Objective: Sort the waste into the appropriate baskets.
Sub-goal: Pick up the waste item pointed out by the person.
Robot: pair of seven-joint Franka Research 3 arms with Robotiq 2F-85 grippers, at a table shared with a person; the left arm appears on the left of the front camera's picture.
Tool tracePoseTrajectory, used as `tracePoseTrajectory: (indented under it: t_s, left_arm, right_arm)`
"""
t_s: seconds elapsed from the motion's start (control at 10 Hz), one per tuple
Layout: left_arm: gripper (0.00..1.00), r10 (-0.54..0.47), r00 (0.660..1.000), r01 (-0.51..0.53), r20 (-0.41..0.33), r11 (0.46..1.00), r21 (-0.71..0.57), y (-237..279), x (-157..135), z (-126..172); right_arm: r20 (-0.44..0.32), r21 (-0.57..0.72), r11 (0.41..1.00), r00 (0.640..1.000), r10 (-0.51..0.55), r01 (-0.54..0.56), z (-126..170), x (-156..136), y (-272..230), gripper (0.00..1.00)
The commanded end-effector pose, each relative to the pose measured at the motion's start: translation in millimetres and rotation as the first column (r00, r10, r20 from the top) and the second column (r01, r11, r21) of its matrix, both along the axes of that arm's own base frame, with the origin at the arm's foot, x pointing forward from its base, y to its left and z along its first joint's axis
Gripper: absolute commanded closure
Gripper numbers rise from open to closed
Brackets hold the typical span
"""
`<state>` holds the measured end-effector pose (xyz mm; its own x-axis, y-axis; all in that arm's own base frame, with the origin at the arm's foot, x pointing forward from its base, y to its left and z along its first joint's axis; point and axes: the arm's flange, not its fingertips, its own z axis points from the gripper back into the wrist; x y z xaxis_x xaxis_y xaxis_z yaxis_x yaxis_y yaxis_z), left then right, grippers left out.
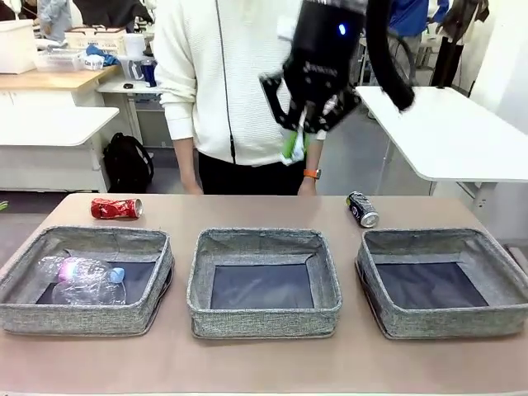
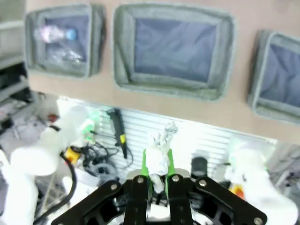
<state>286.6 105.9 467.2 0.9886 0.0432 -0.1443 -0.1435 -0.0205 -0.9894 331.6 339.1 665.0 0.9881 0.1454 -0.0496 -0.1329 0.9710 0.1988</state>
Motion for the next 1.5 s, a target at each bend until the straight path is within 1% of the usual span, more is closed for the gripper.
tracePoseTrajectory:
  t_s: [0.0, 0.1, 0.2, 0.4, 0.5, 0.6, 0.8, 0.9, 1.0, 1.4]
  left_arm:
    - [0.00, -0.001, 1.000, 0.002, 0.022, 1.000, -0.017, 0.8, -1.3, 3.0]
    - [0.00, -0.001, 1.000, 0.002, 0.022, 1.000, -0.017, 0.8, -1.3, 3.0]
    - [0.00, -0.001, 1.000, 0.002, 0.022, 1.000, -0.017, 0.8, -1.3, 3.0]
    - [0.00, -0.001, 1.000, 0.002, 0.022, 1.000, -0.017, 0.8, -1.3, 3.0]
    - [0.00, -0.001, 1.000, 0.002, 0.022, 1.000, -0.017, 0.8, -1.3, 3.0]
    - [0.00, -0.001, 1.000, 0.002, 0.022, 1.000, -0.017, 0.8, -1.3, 3.0]
    - [0.00, -0.001, 1.000, 0.002, 0.022, 1.000, -0.017, 0.8, -1.3, 3.0]
    - [0.00, -0.001, 1.000, 0.002, 0.022, 1.000, -0.017, 0.8, -1.3, 3.0]
    - [0.00, -0.001, 1.000, 0.002, 0.022, 1.000, -0.017, 0.8, -1.3, 3.0]
    - [0.00, -0.001, 1.000, 0.002, 0.022, 1.000, -0.017, 0.8, -1.3, 3.0]
  right_arm:
    - [0.046, -0.081, 0.997, 0.999, -0.002, 0.006, 26.2, 8.9, 27.0, 0.89]
    - [0.047, -0.099, 0.995, 0.999, 0.028, -0.023, 39.8, 0.8, 34.6, 0.89]
    - [0.019, -0.109, 0.992, 0.997, 0.069, -0.067, 52.7, -8.2, 42.6, 0.89]
    - [0.069, -0.133, 0.990, 0.996, 0.050, -0.040, 68.9, -13.1, 49.2, 0.89]
    - [0.121, -0.137, 0.991, 0.992, 0.021, -0.004, 79.4, -12.9, 47.9, 0.89]
    - [0.129, -0.131, 0.991, 0.991, 0.018, -0.001, 89.7, -12.5, 49.6, 0.89]
    - [0.122, -0.135, 0.991, 0.992, 0.025, -0.008, 92.5, -9.0, 51.2, 0.89]
    - [0.150, -0.096, 0.995, 0.989, 0.012, 0.002, 90.7, -6.4, 52.0, 0.89]
    - [0.132, -0.110, 0.993, 0.990, 0.046, -0.032, 87.8, -11.4, 38.7, 0.89]
    - [0.132, -0.110, 0.993, 0.990, 0.046, -0.032, 87.8, -11.4, 38.7, 0.89]
